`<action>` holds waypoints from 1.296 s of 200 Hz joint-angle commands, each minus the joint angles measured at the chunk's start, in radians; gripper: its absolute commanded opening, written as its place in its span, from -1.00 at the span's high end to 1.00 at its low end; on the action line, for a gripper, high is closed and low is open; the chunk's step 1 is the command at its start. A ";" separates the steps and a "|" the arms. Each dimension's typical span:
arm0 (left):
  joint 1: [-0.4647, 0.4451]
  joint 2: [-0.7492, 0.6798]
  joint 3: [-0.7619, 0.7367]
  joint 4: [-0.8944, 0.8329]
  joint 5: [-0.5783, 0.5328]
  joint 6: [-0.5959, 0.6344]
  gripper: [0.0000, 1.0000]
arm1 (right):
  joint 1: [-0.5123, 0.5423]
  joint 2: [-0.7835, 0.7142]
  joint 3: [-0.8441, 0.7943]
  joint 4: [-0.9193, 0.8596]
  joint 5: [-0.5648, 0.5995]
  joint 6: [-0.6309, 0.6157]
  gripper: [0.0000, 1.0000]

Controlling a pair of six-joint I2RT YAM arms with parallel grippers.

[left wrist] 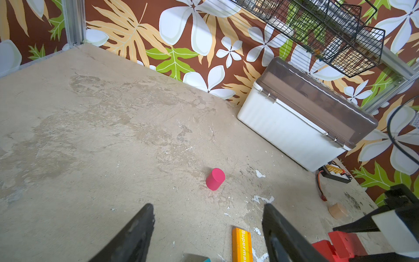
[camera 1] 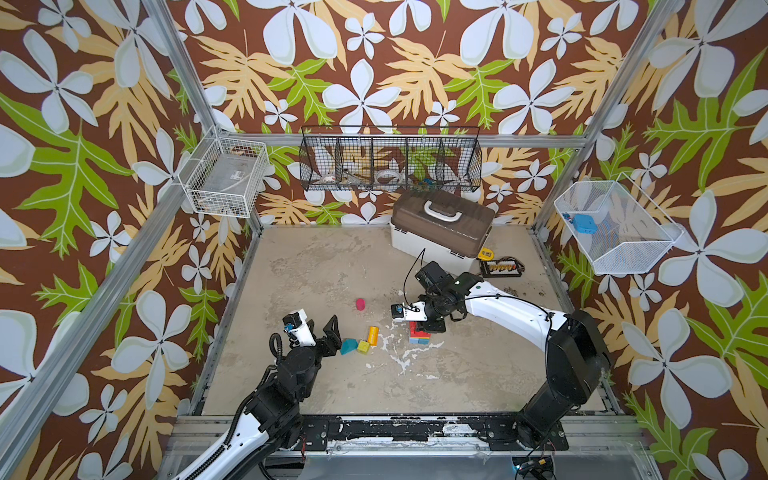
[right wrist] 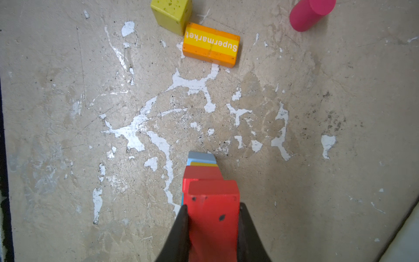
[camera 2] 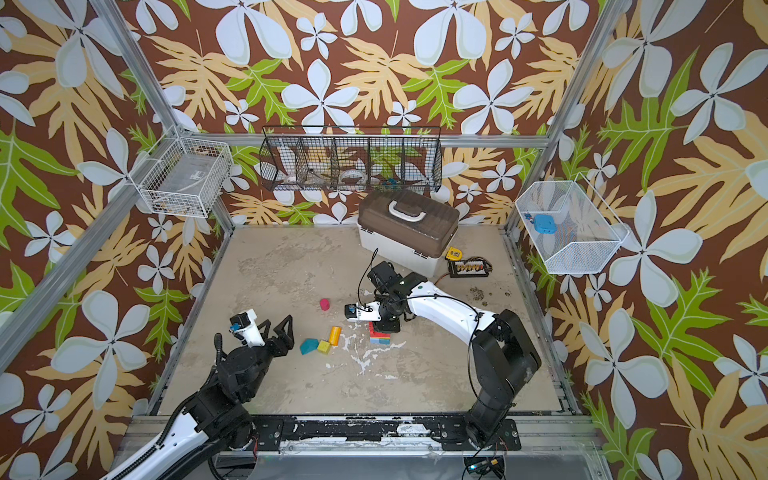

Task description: Build the wood block tower

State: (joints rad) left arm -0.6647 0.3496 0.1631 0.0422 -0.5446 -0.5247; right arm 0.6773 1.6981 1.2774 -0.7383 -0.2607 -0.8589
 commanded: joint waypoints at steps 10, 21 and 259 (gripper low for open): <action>0.001 -0.001 0.000 0.016 -0.003 0.003 -0.53 | 0.002 0.008 0.002 -0.022 0.009 0.008 0.88; 0.001 -0.001 0.000 0.016 -0.003 0.002 -0.53 | 0.001 0.006 0.002 -0.023 0.007 0.009 0.88; 0.001 -0.004 0.000 0.015 0.001 0.001 -0.52 | 0.019 -0.011 -0.004 -0.030 0.031 0.062 0.63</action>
State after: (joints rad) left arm -0.6647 0.3466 0.1631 0.0418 -0.5442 -0.5251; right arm 0.6945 1.6917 1.2762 -0.7620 -0.2420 -0.8326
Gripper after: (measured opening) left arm 0.761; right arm 0.233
